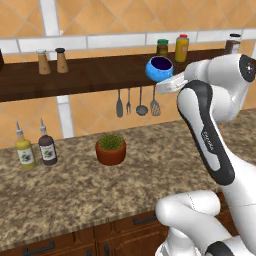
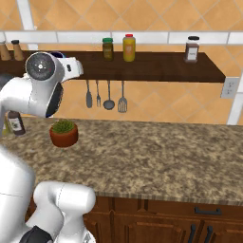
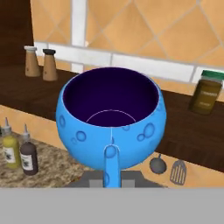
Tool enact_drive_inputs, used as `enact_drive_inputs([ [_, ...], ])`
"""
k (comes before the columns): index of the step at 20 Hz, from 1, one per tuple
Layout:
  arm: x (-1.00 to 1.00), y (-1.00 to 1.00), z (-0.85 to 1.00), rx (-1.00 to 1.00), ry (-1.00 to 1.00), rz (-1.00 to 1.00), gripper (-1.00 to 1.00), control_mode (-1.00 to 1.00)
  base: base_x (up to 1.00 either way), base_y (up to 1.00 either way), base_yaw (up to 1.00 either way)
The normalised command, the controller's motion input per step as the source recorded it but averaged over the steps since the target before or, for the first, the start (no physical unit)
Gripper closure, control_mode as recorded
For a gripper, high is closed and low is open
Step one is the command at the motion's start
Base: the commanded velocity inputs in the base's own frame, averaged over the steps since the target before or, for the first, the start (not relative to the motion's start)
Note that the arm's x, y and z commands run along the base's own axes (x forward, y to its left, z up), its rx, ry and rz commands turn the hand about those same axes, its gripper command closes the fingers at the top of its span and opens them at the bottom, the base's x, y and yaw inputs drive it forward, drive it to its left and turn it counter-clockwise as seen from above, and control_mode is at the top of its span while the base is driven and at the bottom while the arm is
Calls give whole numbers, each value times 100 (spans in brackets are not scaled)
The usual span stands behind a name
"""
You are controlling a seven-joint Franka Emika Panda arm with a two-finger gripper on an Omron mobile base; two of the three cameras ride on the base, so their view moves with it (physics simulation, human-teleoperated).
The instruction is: Gather all objects into one cabinet and sort the glasses and bowls to opposite sides.
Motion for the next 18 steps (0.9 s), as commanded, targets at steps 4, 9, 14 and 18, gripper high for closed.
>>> enact_drive_inputs([
  [4, -73, 0, 22, 3, 16, -15, 100, -100, 0, 0, 0],
  [9, -86, 0, 11, 0, 17, -13, 100, -100, 0, 0, 0],
  [14, -90, 5, -2, -1, 0, -4, 100, -100, 0, 0, 0],
  [18, 0, 0, 0, 0, 0, 0, 100, 100, -97, 14, 0],
])
